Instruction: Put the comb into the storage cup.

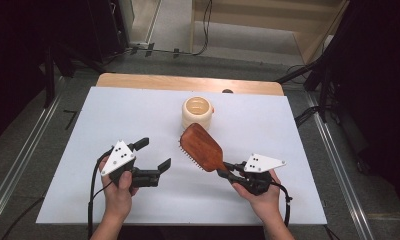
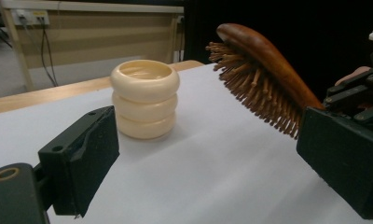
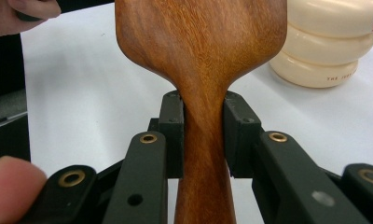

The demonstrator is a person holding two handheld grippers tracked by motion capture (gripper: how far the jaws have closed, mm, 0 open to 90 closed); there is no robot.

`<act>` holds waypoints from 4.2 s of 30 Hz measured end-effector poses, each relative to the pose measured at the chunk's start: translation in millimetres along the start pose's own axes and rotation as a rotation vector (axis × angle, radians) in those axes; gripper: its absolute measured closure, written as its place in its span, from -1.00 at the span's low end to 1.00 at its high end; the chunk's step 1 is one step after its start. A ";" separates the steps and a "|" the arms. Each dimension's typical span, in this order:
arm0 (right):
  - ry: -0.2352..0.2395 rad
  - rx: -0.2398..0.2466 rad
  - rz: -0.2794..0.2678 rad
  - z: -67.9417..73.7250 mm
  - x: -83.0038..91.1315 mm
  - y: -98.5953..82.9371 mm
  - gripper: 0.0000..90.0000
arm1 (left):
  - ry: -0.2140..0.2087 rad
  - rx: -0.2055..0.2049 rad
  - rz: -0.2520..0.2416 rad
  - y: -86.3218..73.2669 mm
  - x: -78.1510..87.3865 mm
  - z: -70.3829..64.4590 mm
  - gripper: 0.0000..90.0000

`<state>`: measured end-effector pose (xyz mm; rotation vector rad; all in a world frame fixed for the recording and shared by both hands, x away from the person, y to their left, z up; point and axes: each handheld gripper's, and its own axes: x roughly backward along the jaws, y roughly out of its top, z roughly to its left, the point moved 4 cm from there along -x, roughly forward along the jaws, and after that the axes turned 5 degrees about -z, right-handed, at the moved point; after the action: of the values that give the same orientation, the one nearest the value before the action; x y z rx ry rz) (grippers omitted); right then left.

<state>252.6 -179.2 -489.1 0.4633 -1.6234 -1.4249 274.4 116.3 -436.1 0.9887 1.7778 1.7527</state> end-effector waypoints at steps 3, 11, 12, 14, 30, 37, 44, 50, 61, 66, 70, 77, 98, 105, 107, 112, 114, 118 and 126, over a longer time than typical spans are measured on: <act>-0.006 -0.004 -0.005 0.1 0.2 -0.5 0.56 | -0.012 0.004 0.007 2.2 -7.9 -5.0 -0.87; -0.012 -0.007 -0.017 1.2 -1.0 -1.9 0.56 | -0.051 0.013 0.030 6.1 -30.9 -20.5 -0.88; -0.015 -0.005 -0.019 1.4 -1.2 -2.0 0.56 | -0.055 0.014 0.031 6.4 -33.5 -22.3 -0.88; -0.013 -0.005 -0.022 1.6 -1.0 -2.0 0.56 | -0.060 0.017 0.029 7.1 -38.5 -25.2 -0.89; -0.036 -0.004 -0.070 5.8 -0.2 1.5 0.56 | -0.087 0.055 0.013 10.3 -63.8 -44.5 -1.00; -0.052 -0.008 -0.085 6.8 -0.9 1.0 0.56 | -0.100 0.092 0.007 10.4 -71.2 -49.6 -1.00; -0.063 -0.006 -0.102 8.9 -0.5 1.4 0.56 | -0.085 0.152 0.008 10.0 -77.5 -51.1 -1.00; -0.073 -0.005 -0.115 10.7 0.1 2.5 0.56 | -0.062 0.180 0.024 6.0 -83.8 -51.9 -0.99; -0.081 -0.005 -0.123 17.6 -3.7 2.7 0.56 | -0.028 0.232 0.028 3.8 -90.9 -54.4 -0.66; -0.095 -0.003 -0.131 20.5 -5.2 4.2 0.56 | -0.029 0.243 0.028 4.0 -90.8 -53.4 -0.63; -0.103 -0.007 -0.133 21.9 -6.5 3.7 0.56 | -0.063 0.254 0.026 4.2 -90.9 -53.6 -0.40; -0.114 -0.011 -0.141 22.8 -8.0 2.6 0.56 | -0.082 0.285 0.031 4.0 -91.6 -53.0 -0.30; -0.095 -0.033 -0.175 19.4 -12.2 -0.1 0.28 | -0.229 0.296 0.034 9.0 -86.9 -52.3 0.23; -0.055 -0.085 -0.203 13.9 -7.8 0.9 -0.55 | -0.198 0.261 0.028 15.9 -80.3 -45.0 0.23; -0.058 -0.099 -0.205 11.4 -6.0 0.4 -0.89 | -0.187 0.253 0.024 17.4 -78.5 -42.4 0.23; -0.105 -0.113 -0.207 3.6 0.4 -4.1 -1.00 | -0.172 0.233 0.019 20.1 -74.6 -36.4 0.23; -0.123 -0.120 -0.214 -0.2 4.1 -6.4 -1.00 | -0.164 0.230 0.017 21.4 -73.1 -34.2 0.23; -0.151 -0.099 -0.203 -6.2 11.6 -12.5 -1.00 | -0.154 0.218 0.015 24.8 -69.8 -30.1 0.23; -0.207 -0.120 -0.214 -25.3 30.8 -23.0 -1.00 | -0.134 0.205 0.009 31.6 -65.7 -22.0 0.23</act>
<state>250.6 -223.6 -500.5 0.4422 -1.6767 -1.7697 305.5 50.5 -413.9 1.1693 1.8958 1.4937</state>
